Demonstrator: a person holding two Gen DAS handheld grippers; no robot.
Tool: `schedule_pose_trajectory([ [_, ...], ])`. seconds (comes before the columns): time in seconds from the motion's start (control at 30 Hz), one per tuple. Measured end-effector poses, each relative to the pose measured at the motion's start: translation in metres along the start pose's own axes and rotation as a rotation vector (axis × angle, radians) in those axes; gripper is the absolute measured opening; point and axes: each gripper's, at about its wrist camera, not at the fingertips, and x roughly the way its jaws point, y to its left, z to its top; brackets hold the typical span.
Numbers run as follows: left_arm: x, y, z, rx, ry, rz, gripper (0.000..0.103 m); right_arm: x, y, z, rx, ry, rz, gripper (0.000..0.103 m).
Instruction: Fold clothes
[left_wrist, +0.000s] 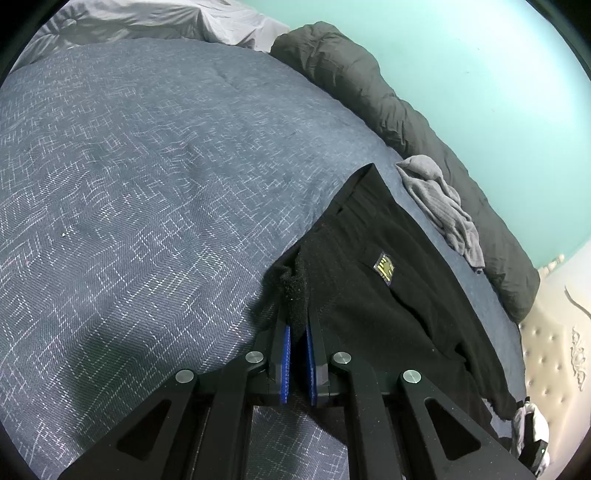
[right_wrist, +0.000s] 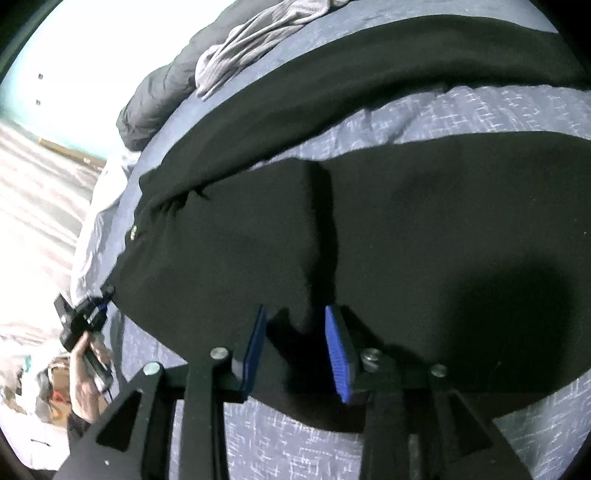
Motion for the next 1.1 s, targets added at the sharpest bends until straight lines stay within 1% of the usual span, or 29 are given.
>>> schedule_pose_trajectory([
  [0.1, -0.001, 0.0, -0.001, -0.001, 0.0, 0.0, 0.007, 0.004, -0.001, -0.003, -0.003, 0.008, 0.006, 0.033],
  [0.13, -0.001, 0.0, -0.001, -0.001, 0.0, 0.0, 0.007, 0.005, -0.002, -0.004, -0.001, 0.008, 0.007, 0.032],
  [0.2, 0.0, 0.0, 0.0, 0.0, 0.001, 0.0, 0.007, 0.007, -0.002, -0.005, -0.001, 0.012, 0.004, 0.024],
  [0.23, 0.0, 0.0, 0.0, 0.0, 0.001, 0.001, 0.007, 0.008, -0.002, -0.006, -0.004, 0.014, 0.004, 0.018],
  [0.27, 0.0, 0.0, 0.0, 0.0, 0.001, 0.002, 0.007, 0.007, -0.003, -0.006, -0.001, 0.013, 0.008, 0.014],
  [0.3, 0.0, 0.0, 0.0, 0.0, 0.001, 0.003, 0.007, 0.007, -0.004, -0.007, 0.0, 0.011, 0.008, 0.012],
  [0.33, 0.0, 0.0, 0.0, 0.001, 0.001, 0.003, 0.007, 0.007, -0.005, -0.007, -0.002, 0.01, 0.001, 0.007],
  [0.37, 0.0, 0.0, 0.0, 0.0, 0.002, 0.003, 0.007, 0.007, -0.007, -0.008, -0.001, 0.008, -0.003, 0.006],
  [0.57, 0.0, 0.0, 0.0, 0.002, 0.003, 0.005, 0.007, 0.007, -0.007, -0.008, -0.004, 0.002, -0.01, 0.004],
  [0.7, 0.0, -0.001, 0.0, 0.003, 0.002, 0.004, 0.007, 0.006, -0.009, -0.007, -0.006, -0.008, -0.028, 0.004],
  [1.0, -0.001, 0.0, 0.0, -0.001, 0.002, 0.002, 0.008, 0.003, -0.019, -0.008, 0.009, -0.022, -0.041, 0.003],
  [1.1, -0.001, 0.0, 0.0, -0.003, 0.002, 0.002, 0.008, -0.001, -0.014, -0.006, 0.011, -0.026, -0.016, 0.003],
])
